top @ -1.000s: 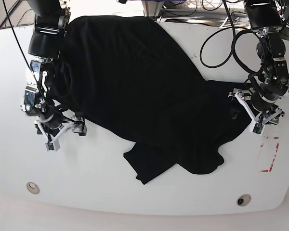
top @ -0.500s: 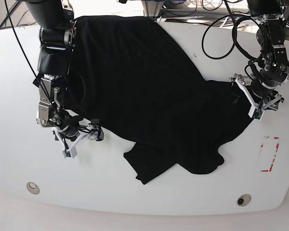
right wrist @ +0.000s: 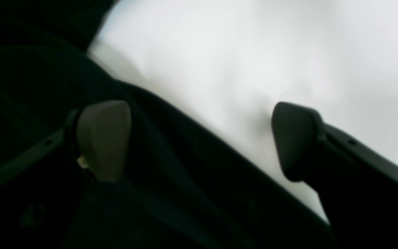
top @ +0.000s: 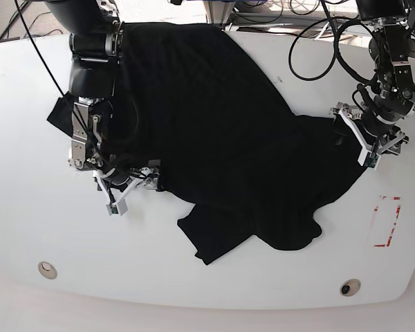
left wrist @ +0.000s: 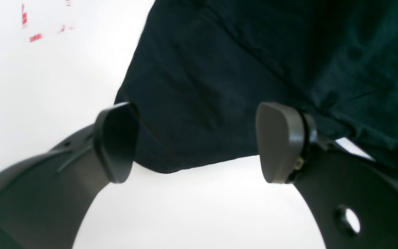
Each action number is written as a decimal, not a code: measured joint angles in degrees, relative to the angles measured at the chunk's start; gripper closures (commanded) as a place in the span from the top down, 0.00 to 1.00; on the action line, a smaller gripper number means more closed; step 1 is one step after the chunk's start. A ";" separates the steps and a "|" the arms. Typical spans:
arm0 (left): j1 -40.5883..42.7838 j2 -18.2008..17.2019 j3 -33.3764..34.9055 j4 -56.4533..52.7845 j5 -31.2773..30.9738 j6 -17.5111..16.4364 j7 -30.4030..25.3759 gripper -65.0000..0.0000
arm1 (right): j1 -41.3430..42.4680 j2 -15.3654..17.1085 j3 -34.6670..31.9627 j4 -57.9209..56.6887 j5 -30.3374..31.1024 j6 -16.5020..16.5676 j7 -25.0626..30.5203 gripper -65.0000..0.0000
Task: Layout the t-shirt on the table in an organized manner, then fold the t-shirt properly
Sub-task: 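Pull the right gripper's fabric outward, spreading the shirt body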
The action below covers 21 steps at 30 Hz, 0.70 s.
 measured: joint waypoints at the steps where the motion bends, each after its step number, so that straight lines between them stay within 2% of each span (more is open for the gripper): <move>1: -0.07 -0.07 0.02 0.00 0.00 0.00 0.00 0.77 | -0.48 -0.26 -0.02 0.66 -0.02 -0.09 -0.13 0.96; 4: -0.20 -0.07 0.02 0.02 -0.02 -0.02 -0.02 0.77 | -1.86 -0.98 -0.02 2.49 -0.04 -0.15 -0.22 0.96; 6: -0.24 -0.07 0.02 0.00 -0.02 -0.02 -0.02 0.77 | -2.75 -1.51 0.00 3.52 -0.04 -0.07 -0.15 0.91; 9: -0.26 -0.09 0.02 -0.02 0.02 0.00 0.00 0.77 | -3.72 -2.01 -0.09 4.35 0.00 0.00 0.35 0.70; 14: -0.31 -0.04 0.02 -0.02 0.00 0.00 -0.02 0.77 | -3.80 -1.64 -3.43 4.48 0.04 -0.07 -0.39 0.26; 16: -0.37 -0.04 0.07 -0.04 0.00 -0.02 -0.02 0.77 | -3.98 -1.81 -3.56 4.48 0.13 -0.07 -0.48 0.12; 18: -0.42 -0.09 0.13 -0.04 0.02 0.00 -0.02 0.77 | -4.22 -1.84 -3.54 4.44 0.17 -0.04 -0.76 0.00; 21: -0.37 -0.07 0.24 -0.04 0.02 0.00 -0.02 0.77 | -4.37 -1.20 -3.56 4.42 0.66 0.22 -0.68 0.02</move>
